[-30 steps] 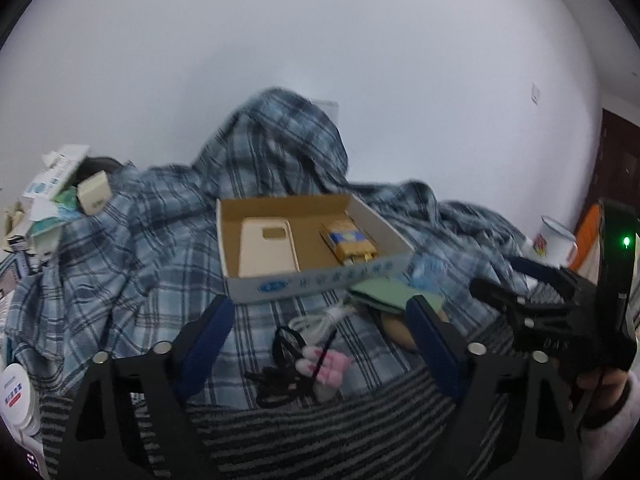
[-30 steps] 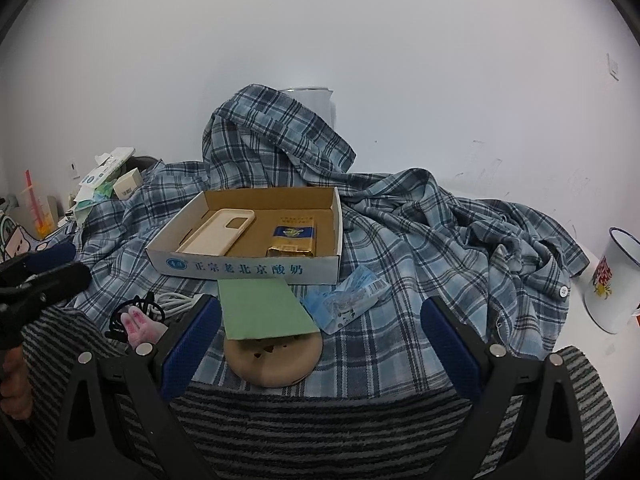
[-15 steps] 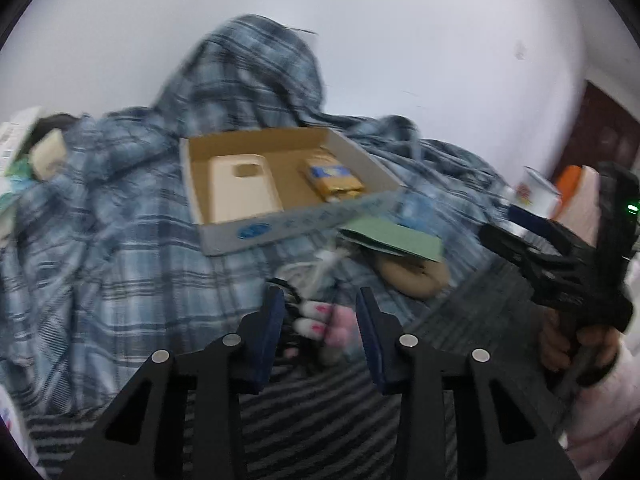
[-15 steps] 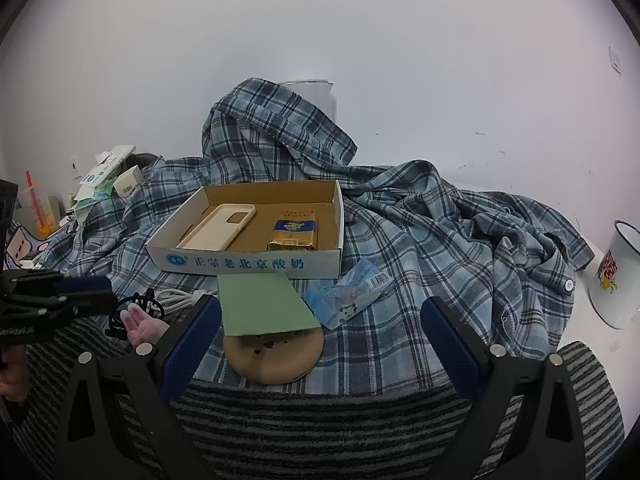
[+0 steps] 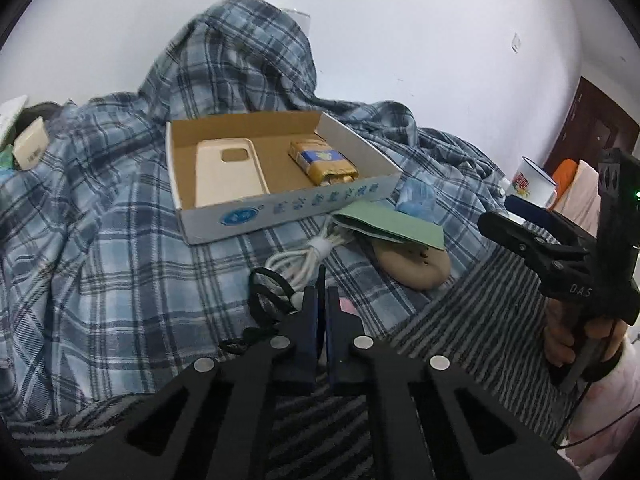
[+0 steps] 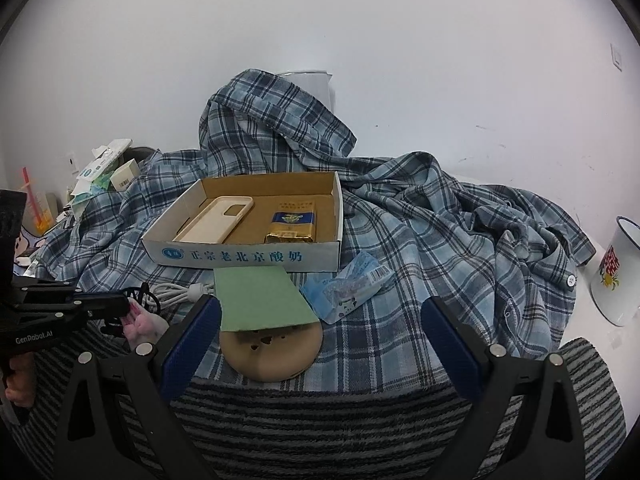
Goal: Organize soft objects
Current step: 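Lower the right tool toward the green card on the tan pad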
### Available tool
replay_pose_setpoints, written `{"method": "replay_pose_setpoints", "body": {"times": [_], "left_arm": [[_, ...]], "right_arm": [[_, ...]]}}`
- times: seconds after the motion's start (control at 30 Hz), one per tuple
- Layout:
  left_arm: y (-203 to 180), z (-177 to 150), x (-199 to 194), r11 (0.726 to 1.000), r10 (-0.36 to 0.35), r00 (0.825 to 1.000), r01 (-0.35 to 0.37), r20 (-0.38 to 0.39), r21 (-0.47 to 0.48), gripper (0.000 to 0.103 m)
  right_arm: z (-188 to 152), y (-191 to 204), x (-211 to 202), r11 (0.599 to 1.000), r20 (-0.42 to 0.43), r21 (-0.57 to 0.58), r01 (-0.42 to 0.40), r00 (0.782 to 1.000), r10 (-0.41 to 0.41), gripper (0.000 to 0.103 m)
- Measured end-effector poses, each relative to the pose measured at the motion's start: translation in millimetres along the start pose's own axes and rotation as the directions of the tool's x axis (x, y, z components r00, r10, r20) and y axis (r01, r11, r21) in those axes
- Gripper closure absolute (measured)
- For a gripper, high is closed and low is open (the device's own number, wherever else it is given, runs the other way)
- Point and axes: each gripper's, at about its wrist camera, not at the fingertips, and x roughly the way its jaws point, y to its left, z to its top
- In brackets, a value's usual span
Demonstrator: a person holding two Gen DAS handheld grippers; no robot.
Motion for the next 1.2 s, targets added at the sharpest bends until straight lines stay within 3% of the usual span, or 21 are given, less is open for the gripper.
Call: {"method": "replay_pose_setpoints", "body": {"times": [0.13, 0.3, 0.37, 0.53, 0.63, 0.7, 0.87, 0.97, 1.13, 1.2], "left_arm": [[-6, -3, -13, 0.999, 0.018, 0.997, -0.021, 0.08, 0.027, 0.1], [-20, -9, -39, 0.992, 0.071, 0.971, -0.092, 0.227, 0.083, 0.1], [-22, -10, -40, 0.987, 0.117, 0.963, -0.14, 0.243, 0.08, 0.1], [-19, -12, -51, 0.986, 0.125, 0.948, -0.151, 0.292, 0.069, 0.1], [-17, -13, -53, 0.984, 0.146, 0.942, -0.17, 0.302, 0.055, 0.1], [-14, -12, -54, 0.985, 0.15, 0.941, -0.169, 0.303, 0.038, 0.1], [-8, -13, -54, 0.983, 0.178, 0.935, -0.185, 0.306, -0.007, 0.1], [-4, -13, -56, 0.984, 0.179, 0.934, -0.178, 0.31, -0.029, 0.1], [-4, -14, -59, 0.986, 0.166, 0.931, -0.166, 0.326, -0.029, 0.1], [-5, -13, -57, 0.986, 0.166, 0.934, -0.166, 0.317, -0.026, 0.1]], "right_arm": [[0, -1, 1, 1.0, -0.005, 0.002, -0.009, 1.0, 0.009, 0.004], [3, -6, 5, 0.999, -0.052, 0.031, -0.044, 0.998, 0.045, 0.004], [6, -10, 5, 0.997, -0.066, 0.053, -0.056, 0.996, 0.059, 0.004], [8, -7, 17, 0.991, -0.188, 0.022, -0.131, 0.973, 0.133, 0.004], [3, 6, 32, 0.982, -0.284, -0.011, -0.189, 0.942, 0.178, 0.004], [2, 16, 43, 0.981, -0.334, -0.046, -0.188, 0.929, 0.163, 0.004], [3, 38, 63, 0.977, -0.361, -0.152, -0.147, 0.929, 0.083, 0.006], [1, 36, 76, 0.986, -0.41, -0.11, -0.122, 0.91, 0.067, 0.014], [-3, 35, 84, 0.988, -0.414, -0.091, -0.123, 0.907, 0.075, 0.016], [-4, 36, 87, 0.988, -0.423, -0.092, -0.127, 0.903, 0.077, 0.021]]}}
